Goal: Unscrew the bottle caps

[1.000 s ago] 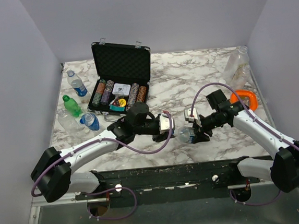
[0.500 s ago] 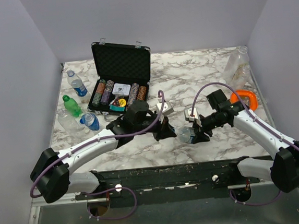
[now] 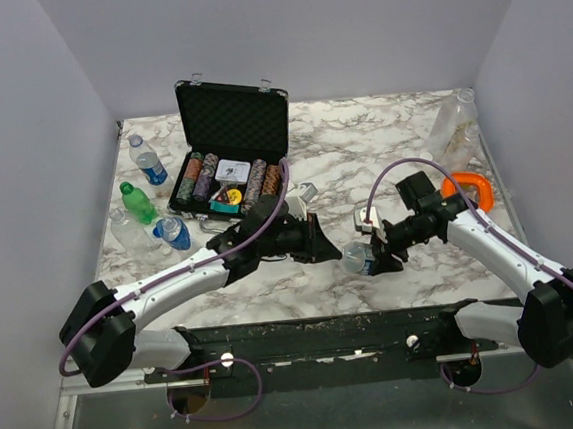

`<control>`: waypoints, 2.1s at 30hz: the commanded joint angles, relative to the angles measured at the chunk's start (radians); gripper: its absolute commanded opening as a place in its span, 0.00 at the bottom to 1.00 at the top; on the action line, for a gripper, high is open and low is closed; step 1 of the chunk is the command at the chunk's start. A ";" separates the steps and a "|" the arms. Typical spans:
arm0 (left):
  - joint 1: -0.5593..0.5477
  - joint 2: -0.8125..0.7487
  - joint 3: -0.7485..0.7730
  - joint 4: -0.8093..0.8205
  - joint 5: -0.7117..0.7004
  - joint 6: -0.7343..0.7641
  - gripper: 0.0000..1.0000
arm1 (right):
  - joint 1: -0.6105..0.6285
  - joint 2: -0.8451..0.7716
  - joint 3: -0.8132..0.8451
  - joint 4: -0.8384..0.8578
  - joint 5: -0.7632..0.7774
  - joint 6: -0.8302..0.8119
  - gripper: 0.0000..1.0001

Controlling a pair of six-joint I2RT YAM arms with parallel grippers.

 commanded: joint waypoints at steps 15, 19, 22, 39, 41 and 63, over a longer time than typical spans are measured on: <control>0.072 -0.107 -0.074 0.071 -0.109 -0.088 0.00 | 0.007 -0.002 0.020 0.009 -0.013 -0.002 0.29; 0.091 -0.101 -0.104 0.137 -0.088 -0.137 0.00 | 0.007 -0.003 0.017 0.011 -0.013 -0.002 0.29; 0.089 -0.076 -0.105 0.164 -0.071 -0.157 0.00 | 0.007 -0.003 0.018 0.011 -0.013 -0.002 0.29; 0.091 -0.094 -0.046 0.119 -0.031 -0.010 0.77 | 0.009 -0.002 0.018 0.008 -0.015 -0.004 0.29; 0.091 -0.116 -0.029 0.051 -0.042 0.065 0.80 | 0.007 -0.002 0.020 0.008 -0.016 -0.005 0.29; 0.046 -0.250 -0.199 0.232 0.313 1.136 0.92 | 0.007 -0.003 0.024 0.002 -0.028 -0.005 0.29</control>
